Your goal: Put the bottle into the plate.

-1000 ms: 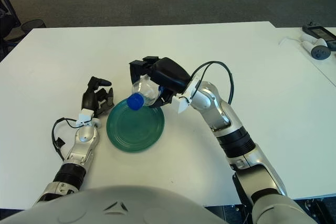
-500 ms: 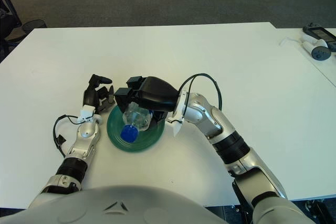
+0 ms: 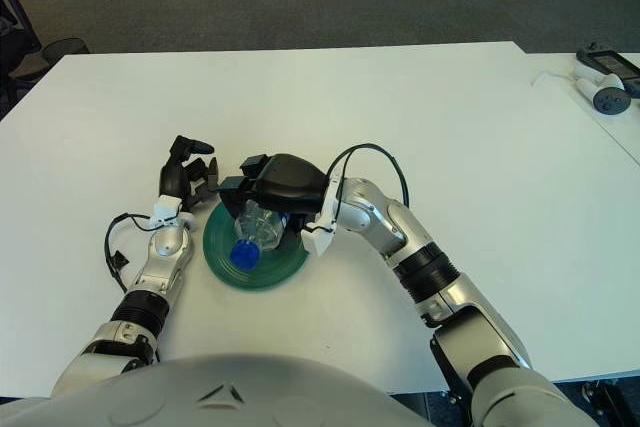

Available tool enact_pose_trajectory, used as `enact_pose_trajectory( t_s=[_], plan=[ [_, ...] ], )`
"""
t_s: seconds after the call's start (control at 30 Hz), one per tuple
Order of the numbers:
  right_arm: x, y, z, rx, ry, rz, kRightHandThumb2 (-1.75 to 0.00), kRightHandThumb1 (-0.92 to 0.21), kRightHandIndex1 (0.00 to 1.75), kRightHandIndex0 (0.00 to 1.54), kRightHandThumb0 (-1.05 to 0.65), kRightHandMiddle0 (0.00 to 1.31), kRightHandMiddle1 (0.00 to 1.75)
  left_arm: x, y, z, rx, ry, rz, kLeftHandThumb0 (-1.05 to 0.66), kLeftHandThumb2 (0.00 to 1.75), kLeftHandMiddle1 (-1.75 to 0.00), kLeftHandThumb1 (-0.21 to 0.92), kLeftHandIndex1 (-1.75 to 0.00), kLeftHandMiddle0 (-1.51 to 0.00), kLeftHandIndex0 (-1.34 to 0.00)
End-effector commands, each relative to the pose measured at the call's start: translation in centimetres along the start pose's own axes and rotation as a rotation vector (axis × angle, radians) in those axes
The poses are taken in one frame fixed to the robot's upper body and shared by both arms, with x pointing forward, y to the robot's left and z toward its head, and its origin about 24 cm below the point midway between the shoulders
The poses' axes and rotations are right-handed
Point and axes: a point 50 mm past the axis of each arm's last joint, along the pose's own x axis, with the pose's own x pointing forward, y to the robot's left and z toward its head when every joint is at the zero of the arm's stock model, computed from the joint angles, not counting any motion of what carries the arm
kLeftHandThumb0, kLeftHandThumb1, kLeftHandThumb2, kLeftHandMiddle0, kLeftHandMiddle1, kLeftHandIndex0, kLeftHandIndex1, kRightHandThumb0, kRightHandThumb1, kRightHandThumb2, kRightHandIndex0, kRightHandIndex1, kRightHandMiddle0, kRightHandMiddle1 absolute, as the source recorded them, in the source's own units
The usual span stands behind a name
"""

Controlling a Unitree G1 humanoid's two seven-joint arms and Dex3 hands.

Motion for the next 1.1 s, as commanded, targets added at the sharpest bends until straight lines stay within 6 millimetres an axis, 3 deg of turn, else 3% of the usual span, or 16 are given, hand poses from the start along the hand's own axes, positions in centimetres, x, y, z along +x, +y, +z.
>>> enact_pose_trajectory(
  t_s=[0.0,1.07],
  plan=[
    [0.5,-0.5,-0.4,-0.051,0.013,-0.007,-1.43,-0.21,1.7,0.7,0.0,0.47,1.75,-4.9,0.8,-4.5,0.019,0.216,-0.006,-0.41,1.0,-1.75,0.56,-1.75,-0.87,-0.43],
    [0.7,-0.5,-2.3,-0.091,0.129,-0.113,-1.39,-0.26,1.73,0.65,0.0,0.44,1.75,-4.8,0.8,-4.3,0.05,0.198,-0.016,-0.4,0.94,-1.75,0.61,-1.75,-0.89,-0.39]
  ],
)
